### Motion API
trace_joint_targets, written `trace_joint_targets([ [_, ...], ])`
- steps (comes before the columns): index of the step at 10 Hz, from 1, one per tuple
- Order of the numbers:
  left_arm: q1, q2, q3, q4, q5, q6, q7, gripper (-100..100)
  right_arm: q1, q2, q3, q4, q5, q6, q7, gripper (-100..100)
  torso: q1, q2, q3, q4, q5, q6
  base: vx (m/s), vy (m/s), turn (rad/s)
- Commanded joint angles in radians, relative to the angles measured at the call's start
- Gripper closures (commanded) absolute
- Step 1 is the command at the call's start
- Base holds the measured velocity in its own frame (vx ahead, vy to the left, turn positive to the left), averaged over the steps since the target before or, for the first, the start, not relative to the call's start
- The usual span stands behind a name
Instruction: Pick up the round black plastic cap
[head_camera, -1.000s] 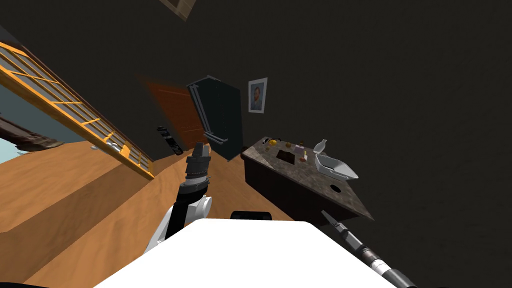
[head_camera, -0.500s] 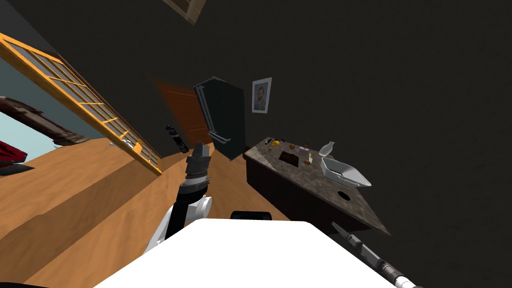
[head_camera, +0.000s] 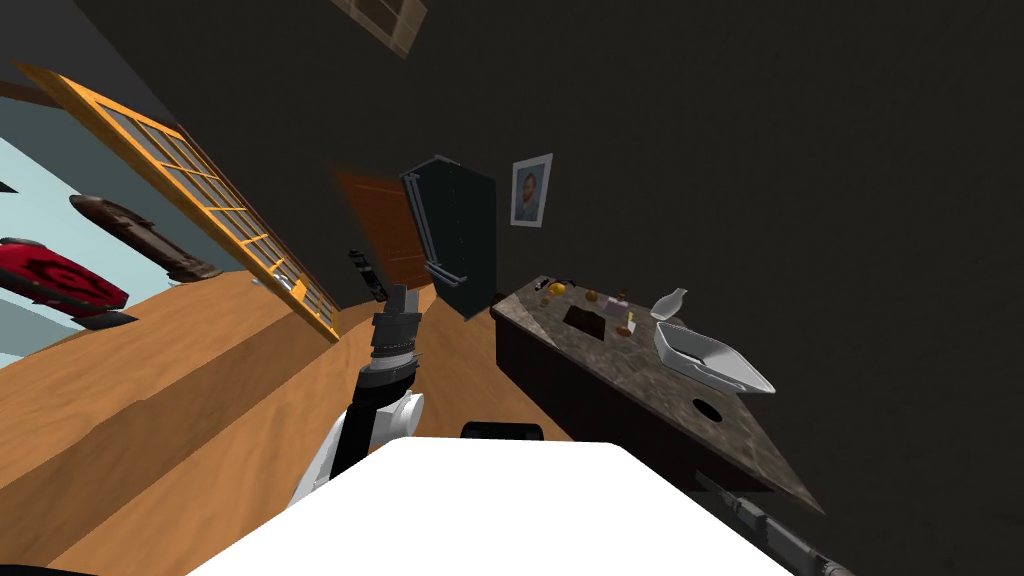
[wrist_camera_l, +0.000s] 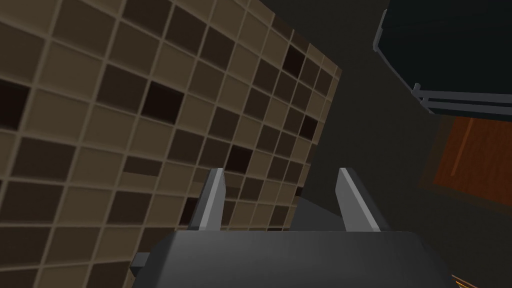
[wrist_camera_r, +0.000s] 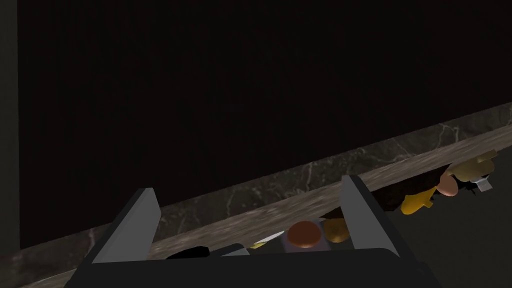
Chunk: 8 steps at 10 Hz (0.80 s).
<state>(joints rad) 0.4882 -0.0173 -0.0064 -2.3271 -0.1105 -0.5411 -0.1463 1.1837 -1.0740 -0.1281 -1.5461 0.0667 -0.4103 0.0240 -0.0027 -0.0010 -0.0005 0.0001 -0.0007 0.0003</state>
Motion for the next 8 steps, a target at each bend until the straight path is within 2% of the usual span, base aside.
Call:
trace_joint_targets([
  [1,0.000,0.000,0.000,0.000,0.000,0.000,0.000,0,0.010,-0.048,0.003,0.034,0.009,0.012,0.007,-100,0.000,0.000,0.000,0.000,0.000,0.000,0.013,-0.028,0.100],
  [2,0.000,0.000,0.000,0.000,0.000,0.000,0.000,0,0.020,-0.073,0.004,0.059,0.017,0.020,0.013,-100,0.000,0.000,0.000,0.000,0.000,0.000,0.023,-0.042,0.122],
  [3,0.000,0.000,0.000,0.000,0.000,0.000,0.000,0,0.020,-0.084,0.004,0.059,0.017,0.020,0.013,-100,-0.001,-0.001,0.000,0.000,0.000,0.000,0.020,-0.035,0.048],
  [6,0.000,0.000,0.000,0.000,0.000,0.000,0.000,0,0.038,-0.176,0.009,0.122,0.041,0.039,0.035,-100,-0.001,-0.001,-0.001,0.000,0.000,0.000,0.033,-0.045,0.119],
  [8,0.000,0.000,0.000,0.000,0.000,0.000,0.000,0,0.040,-0.226,0.016,0.152,0.055,0.049,0.049,-100,-0.003,-0.002,-0.001,-0.001,-0.001,0.000,0.047,-0.092,0.126],
])
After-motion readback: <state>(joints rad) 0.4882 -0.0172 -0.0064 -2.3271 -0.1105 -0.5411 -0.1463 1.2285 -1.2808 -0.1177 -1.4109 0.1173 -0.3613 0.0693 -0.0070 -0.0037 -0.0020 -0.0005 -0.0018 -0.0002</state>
